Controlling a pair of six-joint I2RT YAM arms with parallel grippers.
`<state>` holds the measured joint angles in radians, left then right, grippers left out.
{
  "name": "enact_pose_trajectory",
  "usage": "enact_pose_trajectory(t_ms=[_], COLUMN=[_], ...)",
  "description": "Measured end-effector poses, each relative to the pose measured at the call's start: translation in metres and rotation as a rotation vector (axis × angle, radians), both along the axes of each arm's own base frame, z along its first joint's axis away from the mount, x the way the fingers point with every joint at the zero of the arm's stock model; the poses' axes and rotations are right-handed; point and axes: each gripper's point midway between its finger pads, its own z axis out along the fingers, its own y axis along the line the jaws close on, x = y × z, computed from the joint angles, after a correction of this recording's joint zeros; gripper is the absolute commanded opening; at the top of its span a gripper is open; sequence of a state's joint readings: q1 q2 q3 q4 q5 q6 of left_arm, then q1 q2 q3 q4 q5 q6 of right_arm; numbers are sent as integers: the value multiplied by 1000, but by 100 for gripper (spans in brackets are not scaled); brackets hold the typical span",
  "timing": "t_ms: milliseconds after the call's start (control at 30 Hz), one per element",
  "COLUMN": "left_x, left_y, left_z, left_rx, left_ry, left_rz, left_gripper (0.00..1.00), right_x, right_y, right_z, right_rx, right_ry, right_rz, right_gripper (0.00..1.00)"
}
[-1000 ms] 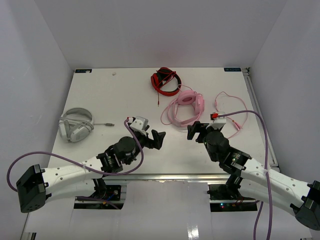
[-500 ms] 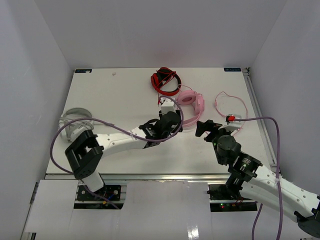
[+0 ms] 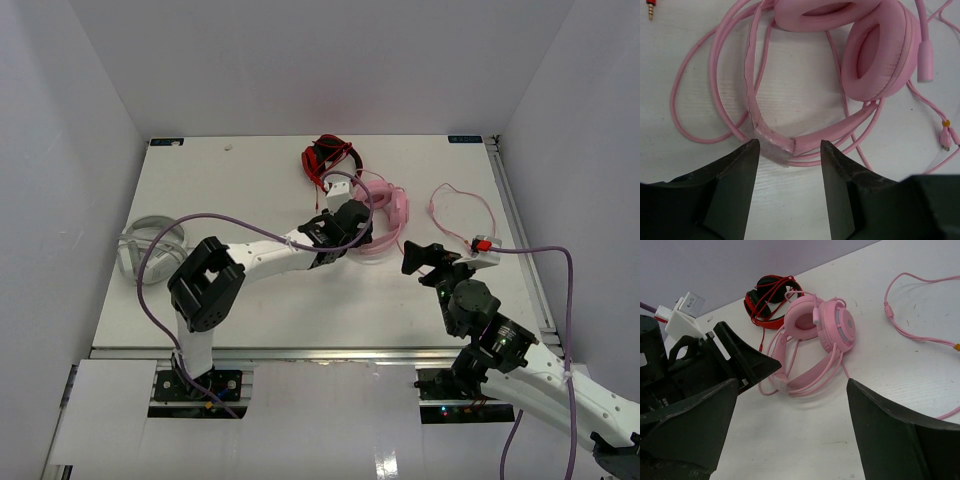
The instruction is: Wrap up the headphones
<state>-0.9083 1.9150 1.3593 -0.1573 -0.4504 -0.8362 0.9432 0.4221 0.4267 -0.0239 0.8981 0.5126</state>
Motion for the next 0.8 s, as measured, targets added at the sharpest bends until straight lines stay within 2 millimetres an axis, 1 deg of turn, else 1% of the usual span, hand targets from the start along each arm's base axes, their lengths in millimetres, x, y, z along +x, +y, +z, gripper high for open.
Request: enact_pose_trajectory(t_ms=[133,233,300,500,633,800], left_x=[6,6,5,6,8,10], left_y=[1,1,2,7,7,5], left_z=[-14,-27,-31,-35,-39,-39], left_rx=[2,24,31,48,63,73], left_ry=[31,60,72,77,83,89], left_rz=[14,23,30,57,65,69], left_gripper=[65,65,65,65,65,65], right_x=[0,-1,-2,-2,-2,-2], right_y=[0,0,-1,-1,-1,-1], right_z=[0,2,3,4,4,4], right_rx=[0,9,15,18,18,18], right_ry=[1,-5,-9,-11,-10,-10], right_rz=[3,7,8,11,11,11], right_gripper=[96,96,96,96,96,96])
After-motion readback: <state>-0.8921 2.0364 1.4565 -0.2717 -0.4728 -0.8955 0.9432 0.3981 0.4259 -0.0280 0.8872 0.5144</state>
